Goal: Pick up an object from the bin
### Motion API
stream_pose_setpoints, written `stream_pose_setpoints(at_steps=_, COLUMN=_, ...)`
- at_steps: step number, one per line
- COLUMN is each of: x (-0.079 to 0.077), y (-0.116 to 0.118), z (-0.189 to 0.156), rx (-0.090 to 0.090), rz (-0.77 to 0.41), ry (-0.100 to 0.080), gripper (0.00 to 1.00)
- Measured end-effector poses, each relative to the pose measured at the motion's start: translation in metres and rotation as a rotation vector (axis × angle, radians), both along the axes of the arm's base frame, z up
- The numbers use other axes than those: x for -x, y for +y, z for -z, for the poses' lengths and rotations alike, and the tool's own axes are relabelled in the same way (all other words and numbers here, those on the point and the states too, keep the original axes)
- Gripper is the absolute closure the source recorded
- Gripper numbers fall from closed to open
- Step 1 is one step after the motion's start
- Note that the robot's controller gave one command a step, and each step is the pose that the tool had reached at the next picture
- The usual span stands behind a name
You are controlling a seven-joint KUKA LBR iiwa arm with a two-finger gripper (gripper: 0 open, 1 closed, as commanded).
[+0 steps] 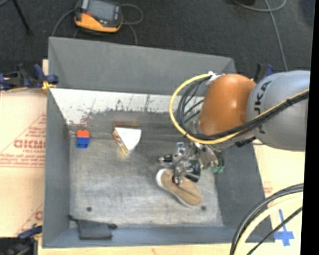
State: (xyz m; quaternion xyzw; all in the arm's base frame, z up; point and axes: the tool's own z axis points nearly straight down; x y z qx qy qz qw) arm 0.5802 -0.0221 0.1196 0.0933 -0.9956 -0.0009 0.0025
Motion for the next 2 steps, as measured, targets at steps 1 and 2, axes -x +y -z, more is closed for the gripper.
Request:
stream_pose_setpoints(at_steps=1, x=0.000, y=0.007, z=-0.060, rx=0.002, rz=-0.006, ry=-0.003, gripper=1.00)
stream_pose_setpoints(at_steps=2, x=0.006, y=0.008, z=-0.125, rx=0.001, rz=-0.016, ry=-0.009, gripper=1.00)
